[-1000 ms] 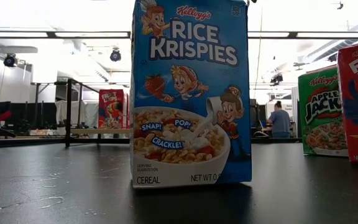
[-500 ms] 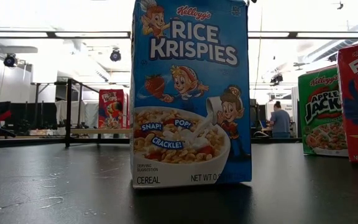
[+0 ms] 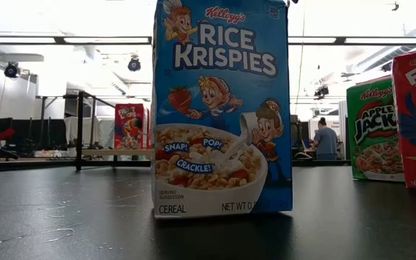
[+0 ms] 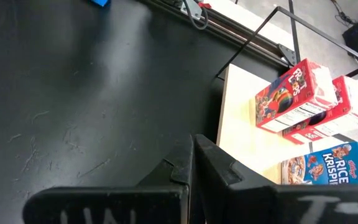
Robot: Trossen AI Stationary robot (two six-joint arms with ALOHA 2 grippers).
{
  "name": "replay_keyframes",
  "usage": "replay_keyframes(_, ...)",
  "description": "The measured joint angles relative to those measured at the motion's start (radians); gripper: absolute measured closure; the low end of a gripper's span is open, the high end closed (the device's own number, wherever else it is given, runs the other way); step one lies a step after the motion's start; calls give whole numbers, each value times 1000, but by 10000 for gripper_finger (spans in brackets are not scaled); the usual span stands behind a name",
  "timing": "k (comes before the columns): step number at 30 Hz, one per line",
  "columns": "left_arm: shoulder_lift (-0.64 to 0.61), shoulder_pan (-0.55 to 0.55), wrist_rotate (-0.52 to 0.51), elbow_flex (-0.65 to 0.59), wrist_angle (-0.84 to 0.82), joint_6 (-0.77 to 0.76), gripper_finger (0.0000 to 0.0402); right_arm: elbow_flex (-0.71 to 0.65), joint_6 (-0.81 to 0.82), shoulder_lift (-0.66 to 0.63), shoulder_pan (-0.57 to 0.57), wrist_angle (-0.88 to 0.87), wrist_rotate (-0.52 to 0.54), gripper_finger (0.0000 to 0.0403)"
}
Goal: Stack cereal on shelf
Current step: Put the top blue cereal box on the shelf aligned with the other blue cereal box
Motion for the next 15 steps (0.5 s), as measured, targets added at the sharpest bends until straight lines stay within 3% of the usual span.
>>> replay_keyframes(8,-19,34,-289,114,-62,88,262,0,-3,0,0,-3,1,394)
replay_keyframes(12,-19,106,-493,147,-61,253,262,0,0,0,0,-19,1,394)
replay_keyframes(15,-19,183,-585,184,-59,415,262,0,19,-8,0,-60,2,394)
